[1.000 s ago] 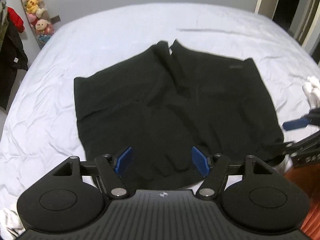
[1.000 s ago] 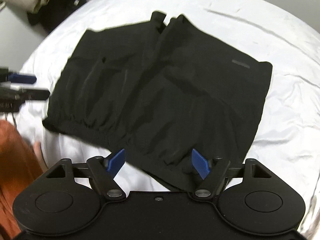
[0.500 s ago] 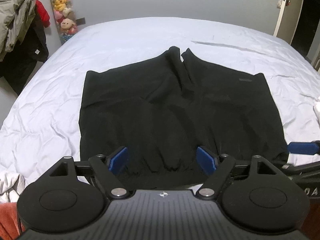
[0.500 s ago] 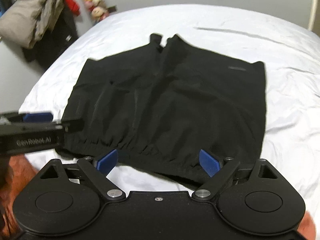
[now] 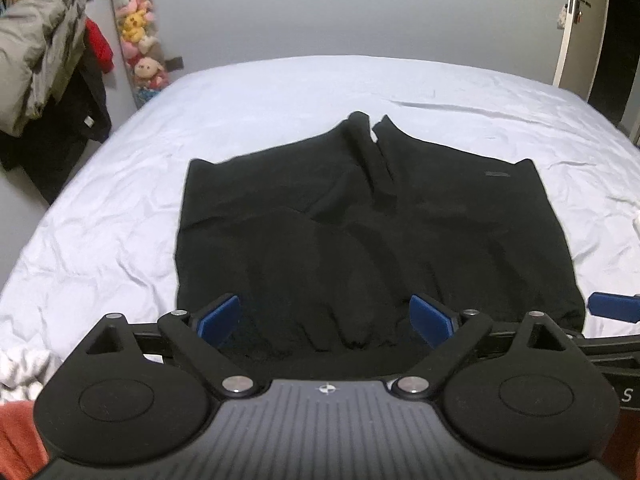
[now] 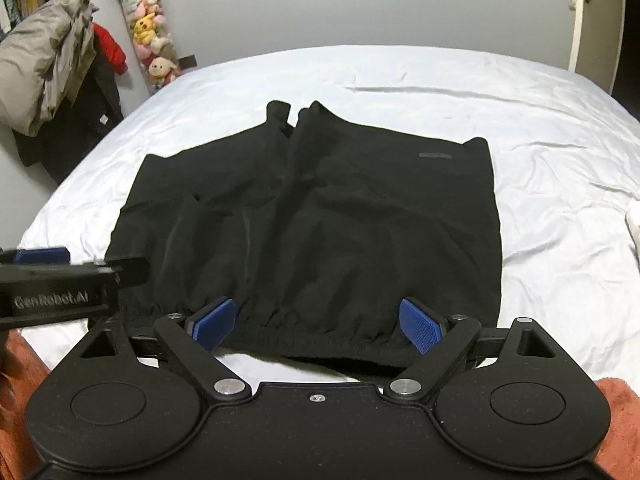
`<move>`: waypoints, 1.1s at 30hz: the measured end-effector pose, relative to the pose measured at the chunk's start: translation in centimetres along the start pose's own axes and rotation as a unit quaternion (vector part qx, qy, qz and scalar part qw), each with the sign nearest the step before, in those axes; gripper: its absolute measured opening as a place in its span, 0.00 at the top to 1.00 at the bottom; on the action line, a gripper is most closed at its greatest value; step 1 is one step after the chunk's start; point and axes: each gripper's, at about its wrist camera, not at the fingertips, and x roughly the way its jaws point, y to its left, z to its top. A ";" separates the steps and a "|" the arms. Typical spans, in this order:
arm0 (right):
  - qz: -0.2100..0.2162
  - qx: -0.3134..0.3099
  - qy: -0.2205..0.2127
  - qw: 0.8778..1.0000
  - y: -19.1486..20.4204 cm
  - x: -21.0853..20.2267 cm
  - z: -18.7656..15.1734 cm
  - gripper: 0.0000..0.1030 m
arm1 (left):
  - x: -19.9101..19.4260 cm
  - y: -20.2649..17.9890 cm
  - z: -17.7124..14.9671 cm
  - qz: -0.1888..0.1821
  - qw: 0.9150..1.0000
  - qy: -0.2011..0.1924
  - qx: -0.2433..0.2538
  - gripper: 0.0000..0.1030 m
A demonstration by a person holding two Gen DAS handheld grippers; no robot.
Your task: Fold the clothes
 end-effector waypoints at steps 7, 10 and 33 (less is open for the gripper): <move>0.005 -0.003 -0.001 1.000 0.4 0.0 -0.4 0.14 | -0.6 -0.1 -0.1 0.010 1.000 -0.004 -0.008 0.10; 0.006 -0.003 -0.006 1.000 0.4 -0.3 -0.5 0.14 | -0.5 0.1 -0.2 -0.003 1.000 0.002 -0.025 0.10; 0.016 -0.006 -0.016 1.000 0.9 -1.6 -0.8 0.14 | -1.2 0.0 -1.1 0.003 1.000 -0.006 -0.025 0.10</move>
